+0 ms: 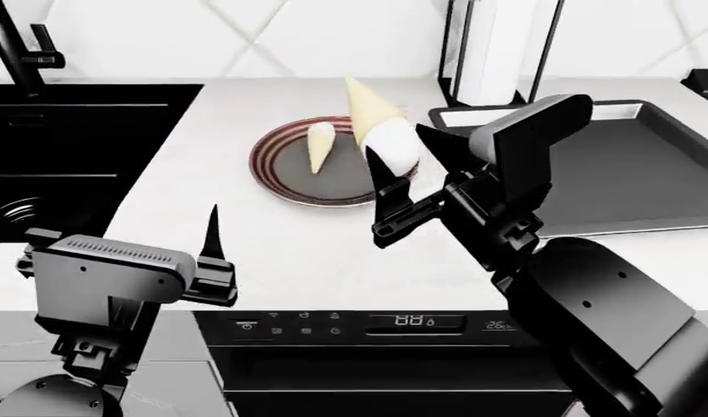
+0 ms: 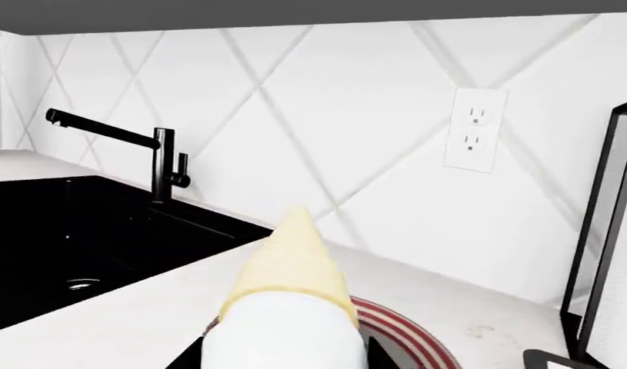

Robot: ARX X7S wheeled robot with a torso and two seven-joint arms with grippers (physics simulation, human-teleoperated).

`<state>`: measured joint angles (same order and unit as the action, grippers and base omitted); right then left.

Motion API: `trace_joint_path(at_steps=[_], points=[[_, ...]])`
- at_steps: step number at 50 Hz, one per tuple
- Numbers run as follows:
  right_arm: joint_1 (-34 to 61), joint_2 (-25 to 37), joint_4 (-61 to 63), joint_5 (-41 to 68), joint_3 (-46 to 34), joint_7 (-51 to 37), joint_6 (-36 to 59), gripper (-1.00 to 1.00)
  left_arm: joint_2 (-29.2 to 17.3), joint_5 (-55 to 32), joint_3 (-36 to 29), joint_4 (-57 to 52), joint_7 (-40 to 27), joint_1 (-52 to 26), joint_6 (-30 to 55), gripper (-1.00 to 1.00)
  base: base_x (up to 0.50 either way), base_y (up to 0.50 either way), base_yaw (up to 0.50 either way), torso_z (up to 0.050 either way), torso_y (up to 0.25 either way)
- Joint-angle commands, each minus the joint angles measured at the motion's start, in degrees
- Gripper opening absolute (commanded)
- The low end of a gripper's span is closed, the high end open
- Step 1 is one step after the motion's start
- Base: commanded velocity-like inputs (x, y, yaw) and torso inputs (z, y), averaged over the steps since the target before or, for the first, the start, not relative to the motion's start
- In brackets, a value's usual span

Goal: Move the dessert items from the plate to the tray.

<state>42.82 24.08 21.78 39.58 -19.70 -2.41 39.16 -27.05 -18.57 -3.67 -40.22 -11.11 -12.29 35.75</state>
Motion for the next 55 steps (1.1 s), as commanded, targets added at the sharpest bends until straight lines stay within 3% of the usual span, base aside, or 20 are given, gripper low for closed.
trace_joint_path(at_steps=[1,23,32,55], points=[[0.1,0.4,0.8,-0.2,-0.1,0.9,0.1,-1.00,-0.1,-0.2,-0.1,-0.1,-0.2,-0.1,0.1,1.00,0.30,-0.48,0.00,0.000,0.000],[-0.5,1.8,3.5,0.4,-3.8,5.5,-0.5,-1.00,-0.2,-0.2,-0.4,0.4,-0.3,0.1,-0.5,1.00,0.34,-0.43,0.00,0.000,0.000],[-1.2,1.6,3.7,1.8,-3.4,6.7,-1.6,-1.00,-0.2,-0.3,-0.6,0.7,-0.4,0.1,-0.7,1.00,0.50,-0.03,0.00,0.000,0.001],[-1.5,2.2,3.4,2.9,-4.0,7.8,-1.5,-1.00,-0.5,-0.5,-0.6,0.8,-0.7,0.2,-0.8,1.00,0.05,0.00,0.00,0.000,0.000]])
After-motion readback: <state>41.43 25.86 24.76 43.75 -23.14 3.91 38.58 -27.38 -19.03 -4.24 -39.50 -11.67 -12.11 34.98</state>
